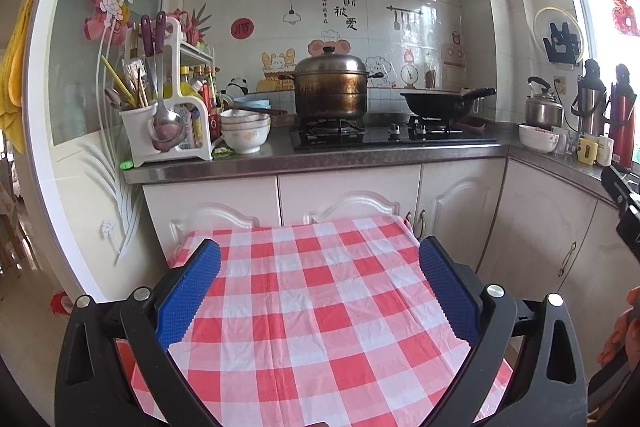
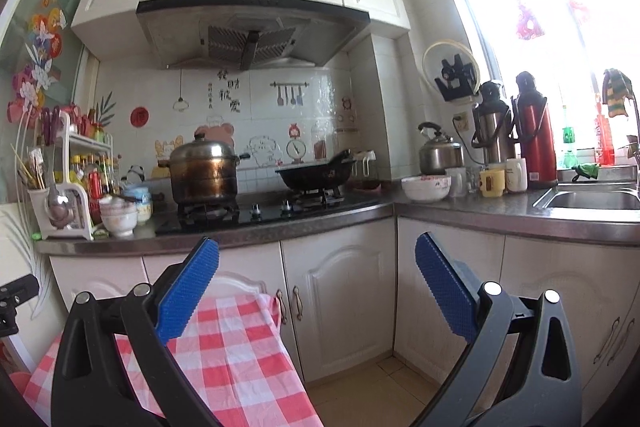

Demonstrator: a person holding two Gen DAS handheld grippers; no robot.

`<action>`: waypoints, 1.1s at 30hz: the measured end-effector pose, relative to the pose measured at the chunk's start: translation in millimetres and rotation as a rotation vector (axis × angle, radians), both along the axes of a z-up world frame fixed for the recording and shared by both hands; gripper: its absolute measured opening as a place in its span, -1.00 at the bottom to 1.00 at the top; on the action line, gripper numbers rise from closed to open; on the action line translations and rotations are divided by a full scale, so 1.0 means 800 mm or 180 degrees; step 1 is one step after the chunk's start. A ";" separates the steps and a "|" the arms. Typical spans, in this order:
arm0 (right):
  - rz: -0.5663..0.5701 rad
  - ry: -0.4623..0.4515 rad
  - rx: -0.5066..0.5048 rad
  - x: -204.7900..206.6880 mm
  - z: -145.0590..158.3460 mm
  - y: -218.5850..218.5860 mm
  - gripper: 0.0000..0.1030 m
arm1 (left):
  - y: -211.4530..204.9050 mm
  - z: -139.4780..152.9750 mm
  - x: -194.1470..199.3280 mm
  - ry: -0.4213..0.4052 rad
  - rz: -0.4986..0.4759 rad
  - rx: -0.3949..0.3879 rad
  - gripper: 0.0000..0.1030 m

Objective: Collect trash

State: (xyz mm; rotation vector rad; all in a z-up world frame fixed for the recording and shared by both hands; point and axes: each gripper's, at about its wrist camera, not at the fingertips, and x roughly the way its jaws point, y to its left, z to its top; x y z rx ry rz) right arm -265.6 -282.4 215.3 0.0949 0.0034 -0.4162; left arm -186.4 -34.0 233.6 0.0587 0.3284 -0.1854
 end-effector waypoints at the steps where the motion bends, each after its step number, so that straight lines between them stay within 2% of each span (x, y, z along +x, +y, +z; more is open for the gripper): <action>1: 0.0016 0.0035 0.0008 0.003 -0.004 0.000 0.93 | 0.000 -0.002 0.001 0.0016 0.0002 -0.0004 0.91; 11: 0.0283 0.0280 0.0041 0.033 -0.033 0.021 0.92 | 0.006 -0.019 0.009 0.0076 0.0053 0.0020 0.91; 16: 0.0632 0.0575 -0.0023 0.062 -0.055 0.059 0.92 | 0.028 -0.037 0.009 0.0132 0.0192 0.0064 0.91; 23: 0.1095 0.0902 -0.0048 0.086 -0.091 0.113 0.92 | 0.073 -0.078 0.015 0.0366 0.0492 0.0009 0.91; 27: 0.1251 0.1006 -0.0064 0.095 -0.102 0.135 0.92 | 0.094 -0.099 0.021 0.0489 0.0623 -0.0017 0.91; 33: 0.1312 0.0997 -0.0143 0.099 -0.100 0.153 0.92 | 0.106 -0.107 0.026 0.0527 0.0694 -0.0052 0.91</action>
